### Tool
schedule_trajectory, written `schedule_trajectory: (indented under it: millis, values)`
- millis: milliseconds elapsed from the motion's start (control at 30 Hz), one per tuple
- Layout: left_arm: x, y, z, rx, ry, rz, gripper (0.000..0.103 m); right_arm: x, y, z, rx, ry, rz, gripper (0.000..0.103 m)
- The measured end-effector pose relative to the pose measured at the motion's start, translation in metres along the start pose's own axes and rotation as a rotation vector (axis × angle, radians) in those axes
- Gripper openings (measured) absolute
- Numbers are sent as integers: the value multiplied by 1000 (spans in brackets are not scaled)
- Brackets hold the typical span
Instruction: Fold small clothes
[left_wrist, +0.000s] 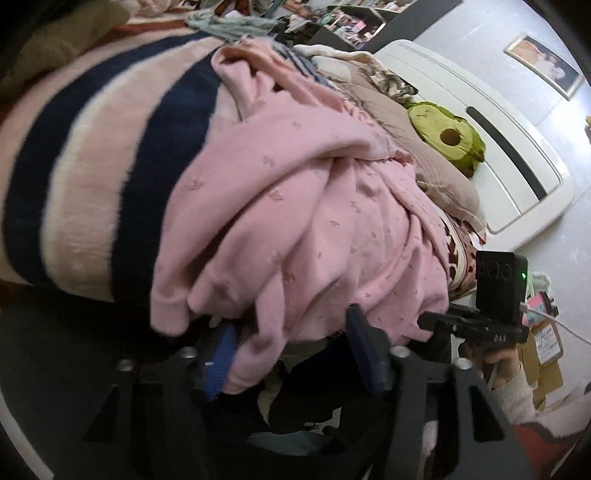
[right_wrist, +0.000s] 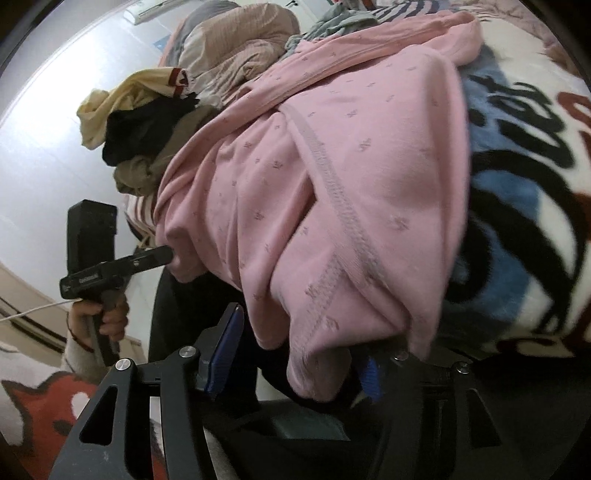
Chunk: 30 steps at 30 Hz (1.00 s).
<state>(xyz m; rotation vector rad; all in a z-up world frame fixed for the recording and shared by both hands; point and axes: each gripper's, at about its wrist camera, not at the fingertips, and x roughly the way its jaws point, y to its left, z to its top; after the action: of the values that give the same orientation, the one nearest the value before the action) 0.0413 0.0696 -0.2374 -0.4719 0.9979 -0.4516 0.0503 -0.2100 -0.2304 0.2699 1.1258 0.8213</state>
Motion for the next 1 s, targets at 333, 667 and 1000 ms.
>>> schedule_trajectory:
  millis: [333, 667, 1000]
  values:
    - [-8, -22, 4, 47, -19, -86, 4, 6, 18, 11, -90, -27, 89, 5]
    - [-76, -63, 18, 169, -214, -158, 3, -59, 61, 22, -212, -246, 210, 2]
    - [-129, -75, 11, 244, -329, -179, 2, -90, 90, 14, -264, -331, 238, 2]
